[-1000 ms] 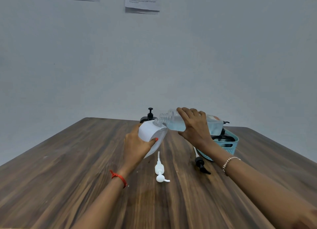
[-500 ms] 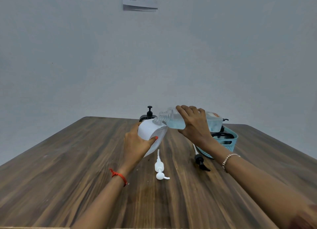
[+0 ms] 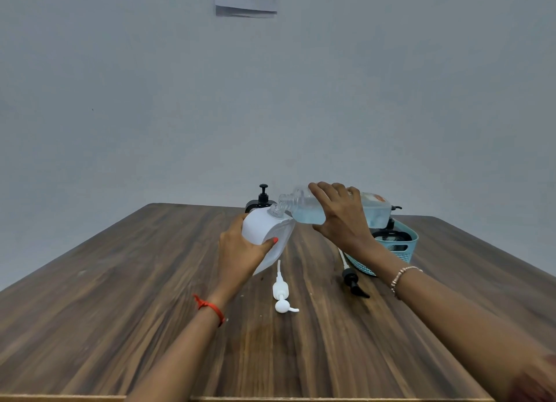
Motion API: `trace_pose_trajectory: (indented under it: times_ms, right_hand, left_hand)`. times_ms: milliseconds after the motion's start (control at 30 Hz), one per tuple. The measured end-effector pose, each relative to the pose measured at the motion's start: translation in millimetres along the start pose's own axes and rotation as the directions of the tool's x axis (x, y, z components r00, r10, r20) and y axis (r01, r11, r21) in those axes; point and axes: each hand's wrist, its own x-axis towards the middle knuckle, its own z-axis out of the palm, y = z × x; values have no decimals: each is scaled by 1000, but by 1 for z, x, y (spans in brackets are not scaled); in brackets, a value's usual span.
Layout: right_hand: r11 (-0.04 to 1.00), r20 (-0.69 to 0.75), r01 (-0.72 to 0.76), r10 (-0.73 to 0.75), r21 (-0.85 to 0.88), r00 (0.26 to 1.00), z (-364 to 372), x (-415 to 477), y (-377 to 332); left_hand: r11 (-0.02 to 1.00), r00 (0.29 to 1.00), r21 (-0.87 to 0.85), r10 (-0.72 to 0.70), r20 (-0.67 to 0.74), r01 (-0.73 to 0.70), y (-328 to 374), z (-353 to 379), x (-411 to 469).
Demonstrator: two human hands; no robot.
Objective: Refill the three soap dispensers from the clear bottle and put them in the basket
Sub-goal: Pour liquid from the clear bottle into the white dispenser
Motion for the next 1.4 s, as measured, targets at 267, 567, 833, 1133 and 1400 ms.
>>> trace_pose_trajectory:
  times_ms: [267, 567, 833, 1133, 1400]
  right_hand:
    - [1000, 12, 2, -2, 1, 1000, 1, -1, -2]
    - [1000, -3, 7, -7, 7, 1000, 1, 0, -6]
    - [1000, -17, 11, -11, 10, 1000, 2, 3, -6]
    - [1000, -13, 16, -16, 8, 1000, 5, 2, -7]
    - [1000, 0, 20, -20, 8, 1000, 7, 2, -8]
  left_hand:
    - [1000, 1000, -5, -5, -16, 5, 0, -2, -2]
    - [1000, 999, -8, -3, -35, 2, -1, -3, -1]
    - [1000, 999, -19, -12, -31, 11, -3, -3, 1]
    - [1000, 999, 15, 11, -45, -10, -7, -1, 2]
    - [1000, 999, 12, 21, -34, -21, -11, -2, 3]
